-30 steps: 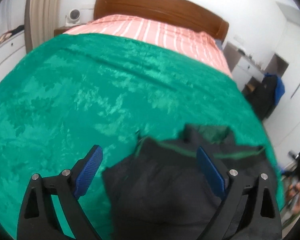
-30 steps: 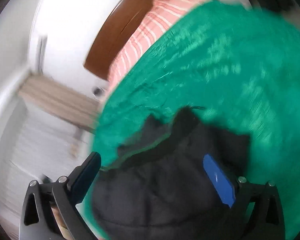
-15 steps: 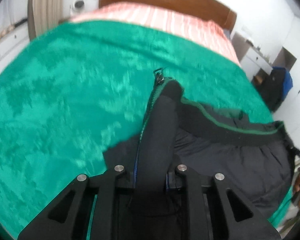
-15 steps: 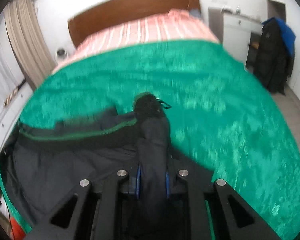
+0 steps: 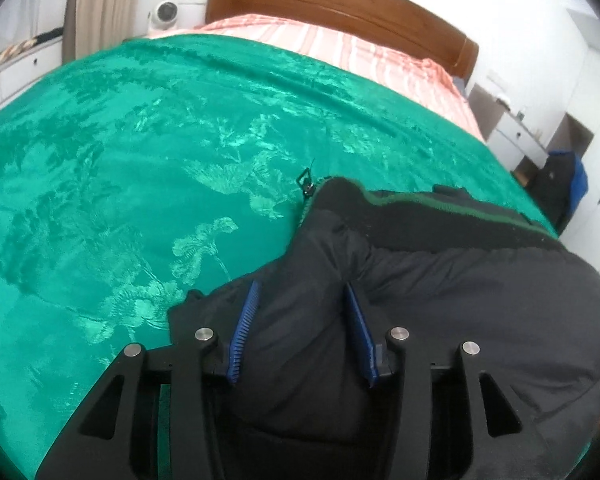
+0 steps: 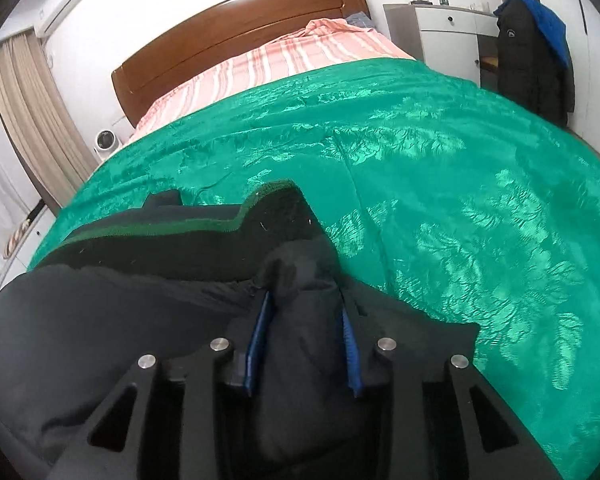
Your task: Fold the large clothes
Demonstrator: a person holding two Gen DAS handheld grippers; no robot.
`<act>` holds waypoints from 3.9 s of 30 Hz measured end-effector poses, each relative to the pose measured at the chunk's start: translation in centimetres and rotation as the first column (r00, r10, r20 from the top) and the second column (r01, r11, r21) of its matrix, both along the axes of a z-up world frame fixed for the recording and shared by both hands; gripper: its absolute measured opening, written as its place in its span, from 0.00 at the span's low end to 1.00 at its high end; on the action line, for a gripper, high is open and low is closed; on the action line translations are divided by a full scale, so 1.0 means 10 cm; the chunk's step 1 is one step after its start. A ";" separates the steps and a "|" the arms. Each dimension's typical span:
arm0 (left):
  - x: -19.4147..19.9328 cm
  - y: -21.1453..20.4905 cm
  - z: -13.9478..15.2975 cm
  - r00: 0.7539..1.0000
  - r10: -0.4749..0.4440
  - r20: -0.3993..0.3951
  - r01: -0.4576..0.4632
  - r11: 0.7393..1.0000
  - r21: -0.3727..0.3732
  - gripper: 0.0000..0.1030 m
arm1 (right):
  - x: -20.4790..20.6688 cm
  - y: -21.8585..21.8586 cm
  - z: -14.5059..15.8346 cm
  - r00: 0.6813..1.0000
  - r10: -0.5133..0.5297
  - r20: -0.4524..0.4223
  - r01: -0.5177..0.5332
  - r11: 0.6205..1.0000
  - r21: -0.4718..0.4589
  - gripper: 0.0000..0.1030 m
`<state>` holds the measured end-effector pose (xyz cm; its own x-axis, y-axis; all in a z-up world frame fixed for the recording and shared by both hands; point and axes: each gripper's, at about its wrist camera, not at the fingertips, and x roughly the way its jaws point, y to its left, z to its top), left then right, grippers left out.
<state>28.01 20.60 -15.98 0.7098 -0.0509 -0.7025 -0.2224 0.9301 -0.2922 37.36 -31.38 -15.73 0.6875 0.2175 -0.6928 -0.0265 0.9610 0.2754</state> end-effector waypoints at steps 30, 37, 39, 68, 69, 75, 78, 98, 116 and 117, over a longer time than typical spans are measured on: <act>0.42 -1.91 1.20 0.935 -0.355 0.013 0.346 0.920 0.183 0.94 | 0.05 0.01 -0.10 1.000 -0.014 0.009 0.013 0.999 0.040 0.36; 0.77 -1.88 0.19 0.967 -0.249 -0.058 0.255 0.954 0.159 0.96 | 0.04 -0.03 -0.10 1.000 -0.009 0.013 0.008 0.997 0.070 0.38; 0.80 -1.92 0.16 0.967 -0.248 -0.066 0.256 0.948 0.187 0.97 | 0.05 -0.02 -0.11 1.000 -0.009 0.012 0.008 0.998 0.067 0.38; -0.24 -2.27 0.13 0.932 -0.314 -0.180 0.358 0.871 0.336 0.96 | -1.03 -0.25 0.48 0.995 -0.016 0.098 0.003 0.992 0.127 0.56; -0.23 -2.28 0.14 0.933 -0.310 -0.180 0.355 0.871 0.339 0.96 | -1.26 -0.26 0.53 0.992 -0.016 0.123 0.000 0.991 0.135 0.61; -0.51 -2.29 0.41 0.930 -0.321 -0.179 0.362 0.886 0.291 0.88 | -2.40 -0.12 0.47 0.977 -0.037 0.211 0.012 0.993 0.121 0.72; -0.73 -2.36 0.38 0.930 -0.331 -0.157 0.365 0.873 0.323 0.88 | -2.59 0.04 0.31 0.979 0.011 0.203 -0.028 0.996 0.080 0.72; -0.97 -2.51 0.17 0.933 -0.324 -0.157 0.359 0.862 0.358 0.91 | -2.40 0.13 0.13 0.978 0.108 0.177 -0.116 0.993 0.036 0.72; -1.37 -2.63 0.13 0.922 -0.351 -0.162 0.386 0.829 0.404 0.91 | -2.34 -0.04 0.06 0.989 0.047 0.142 -0.059 0.995 0.082 0.72; -1.38 -2.65 0.10 0.923 -0.350 -0.158 0.383 0.825 0.415 0.91 | -2.33 -0.04 0.05 0.990 0.047 0.136 -0.059 0.995 0.085 0.72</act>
